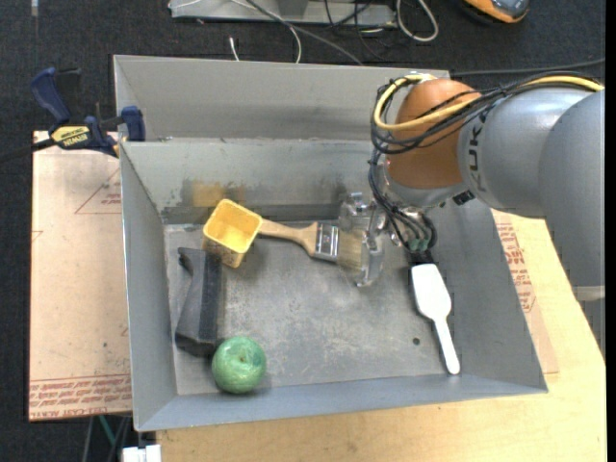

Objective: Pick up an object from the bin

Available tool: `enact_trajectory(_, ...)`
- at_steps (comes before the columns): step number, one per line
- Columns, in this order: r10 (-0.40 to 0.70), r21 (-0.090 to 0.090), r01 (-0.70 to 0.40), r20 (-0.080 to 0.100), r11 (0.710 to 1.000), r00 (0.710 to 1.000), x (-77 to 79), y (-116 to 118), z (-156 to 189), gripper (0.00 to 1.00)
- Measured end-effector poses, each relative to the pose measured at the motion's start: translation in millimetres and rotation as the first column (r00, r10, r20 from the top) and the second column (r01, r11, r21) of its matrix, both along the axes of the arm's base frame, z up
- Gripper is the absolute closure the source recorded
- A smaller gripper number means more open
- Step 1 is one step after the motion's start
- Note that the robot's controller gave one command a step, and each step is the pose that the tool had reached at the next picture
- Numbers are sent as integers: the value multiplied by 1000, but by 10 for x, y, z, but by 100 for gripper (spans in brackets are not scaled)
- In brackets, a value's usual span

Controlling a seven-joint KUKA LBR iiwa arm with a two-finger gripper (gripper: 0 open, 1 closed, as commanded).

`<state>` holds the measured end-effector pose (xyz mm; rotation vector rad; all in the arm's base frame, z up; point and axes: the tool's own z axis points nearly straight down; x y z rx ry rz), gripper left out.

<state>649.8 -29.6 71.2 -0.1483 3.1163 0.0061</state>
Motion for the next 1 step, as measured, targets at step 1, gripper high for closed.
enact_trajectory(1, 53, -8, -53, 1, 999, 999, -139, 17, 39, 0)
